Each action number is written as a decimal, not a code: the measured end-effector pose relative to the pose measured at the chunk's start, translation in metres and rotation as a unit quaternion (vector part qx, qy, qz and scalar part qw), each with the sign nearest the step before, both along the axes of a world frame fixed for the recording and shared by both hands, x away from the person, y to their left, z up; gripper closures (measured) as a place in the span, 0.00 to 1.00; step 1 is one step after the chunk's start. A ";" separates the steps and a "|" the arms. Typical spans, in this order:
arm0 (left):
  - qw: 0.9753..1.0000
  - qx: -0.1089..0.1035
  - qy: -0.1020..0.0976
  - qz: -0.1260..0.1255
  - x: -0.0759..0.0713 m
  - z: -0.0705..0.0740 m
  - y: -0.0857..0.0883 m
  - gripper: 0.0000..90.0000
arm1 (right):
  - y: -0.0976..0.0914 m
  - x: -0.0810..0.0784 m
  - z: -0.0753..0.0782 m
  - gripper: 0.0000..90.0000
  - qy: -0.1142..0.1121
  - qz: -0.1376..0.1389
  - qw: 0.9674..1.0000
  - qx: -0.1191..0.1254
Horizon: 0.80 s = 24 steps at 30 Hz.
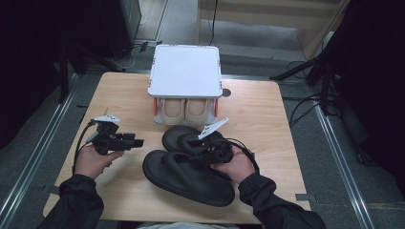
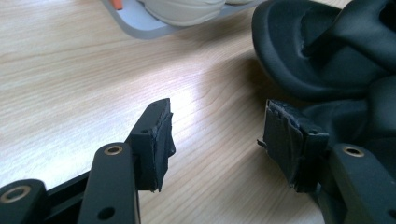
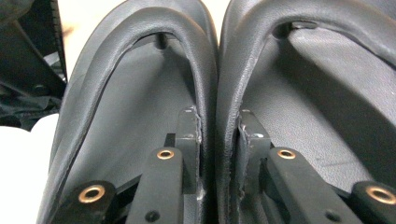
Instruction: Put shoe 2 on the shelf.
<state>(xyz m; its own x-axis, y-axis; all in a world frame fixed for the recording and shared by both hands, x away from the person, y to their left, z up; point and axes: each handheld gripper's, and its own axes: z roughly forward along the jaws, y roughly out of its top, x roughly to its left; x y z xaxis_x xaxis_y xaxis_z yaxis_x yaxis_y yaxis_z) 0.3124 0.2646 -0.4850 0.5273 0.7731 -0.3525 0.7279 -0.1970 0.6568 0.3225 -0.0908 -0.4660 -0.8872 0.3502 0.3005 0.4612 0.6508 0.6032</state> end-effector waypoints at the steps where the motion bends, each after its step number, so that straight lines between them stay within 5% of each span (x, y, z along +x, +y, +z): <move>1: 1.000 -0.002 0.003 0.001 -0.002 0.000 0.001 0.47 | 0.000 0.002 0.001 0.83 0.001 0.008 1.000 0.002; 10: 1.000 0.000 0.005 0.022 -0.016 -0.002 0.014 0.47 | 0.010 0.019 0.018 0.83 -0.004 0.061 0.998 -0.006; 24: 0.999 0.001 0.009 0.051 -0.037 -0.004 0.028 0.46 | 0.028 0.034 0.044 0.83 0.004 0.101 0.995 0.003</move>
